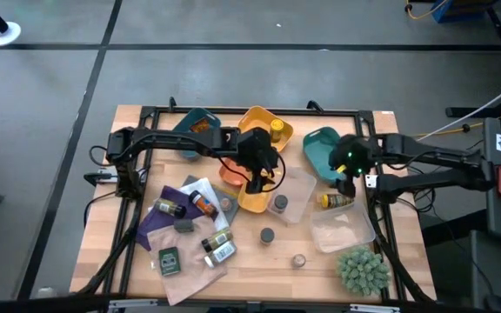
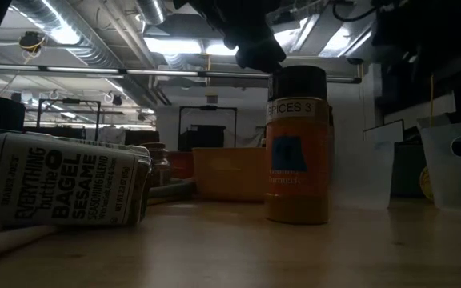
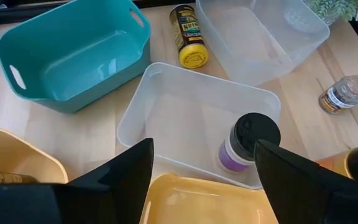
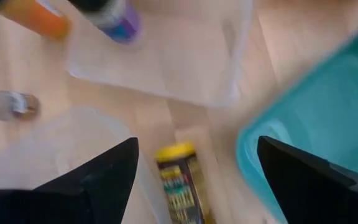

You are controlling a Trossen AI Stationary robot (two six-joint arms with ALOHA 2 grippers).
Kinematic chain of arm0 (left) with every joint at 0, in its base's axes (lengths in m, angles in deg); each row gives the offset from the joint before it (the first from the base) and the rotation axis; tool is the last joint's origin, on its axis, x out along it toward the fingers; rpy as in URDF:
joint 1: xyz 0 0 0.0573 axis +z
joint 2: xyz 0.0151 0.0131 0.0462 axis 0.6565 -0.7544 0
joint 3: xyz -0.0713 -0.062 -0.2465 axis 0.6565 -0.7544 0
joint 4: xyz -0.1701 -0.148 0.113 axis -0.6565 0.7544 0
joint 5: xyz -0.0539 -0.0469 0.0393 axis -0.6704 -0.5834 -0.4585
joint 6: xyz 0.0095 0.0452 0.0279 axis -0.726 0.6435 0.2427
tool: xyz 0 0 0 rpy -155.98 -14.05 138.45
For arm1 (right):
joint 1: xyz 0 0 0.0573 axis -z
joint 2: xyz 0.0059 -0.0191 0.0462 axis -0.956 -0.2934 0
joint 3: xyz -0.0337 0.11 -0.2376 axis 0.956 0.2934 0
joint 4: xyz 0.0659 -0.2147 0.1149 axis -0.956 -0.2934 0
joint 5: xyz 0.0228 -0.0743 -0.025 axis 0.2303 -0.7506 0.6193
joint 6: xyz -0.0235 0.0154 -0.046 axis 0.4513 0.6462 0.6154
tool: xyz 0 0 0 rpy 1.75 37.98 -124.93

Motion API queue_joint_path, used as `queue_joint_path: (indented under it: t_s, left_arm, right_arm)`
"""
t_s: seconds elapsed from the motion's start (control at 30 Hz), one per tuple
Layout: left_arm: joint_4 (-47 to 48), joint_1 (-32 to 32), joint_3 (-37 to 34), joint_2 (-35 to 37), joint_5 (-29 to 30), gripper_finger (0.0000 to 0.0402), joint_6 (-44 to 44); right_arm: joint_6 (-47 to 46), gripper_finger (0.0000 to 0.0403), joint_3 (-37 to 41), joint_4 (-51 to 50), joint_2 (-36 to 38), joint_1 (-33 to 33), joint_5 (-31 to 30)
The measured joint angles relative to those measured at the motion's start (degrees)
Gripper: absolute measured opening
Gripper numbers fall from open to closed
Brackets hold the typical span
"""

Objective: Sort spices by type
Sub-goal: Put the yellow seasoning bottle into the big yellow bin

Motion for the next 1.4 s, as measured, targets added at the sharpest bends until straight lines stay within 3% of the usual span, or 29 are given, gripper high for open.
queue_joint_path:
  t_s: [0.3, 0.67, 1.4]
  left_arm:
    - [-0.1, -0.1, 0.0, 0.0, 0.0, 0.0260, 0.0]
    - [-0.1, -0.1, 0.0, 0.0, 0.0, 0.0260, 0.0]
    - [-0.1, -0.1, 0.0, 0.0, 0.0, 0.0260, -0.3]
  right_arm:
    - [-9.7, 0.0326, 3.4, -2.0, -4.5, -8.8, -9.1]
    - [-11.9, 0.0326, 8.4, -0.1, -11.2, -11.3, -9.0]
    - [-9.5, 0.0326, 8.7, 3.2, -19.8, -11.2, -6.6]
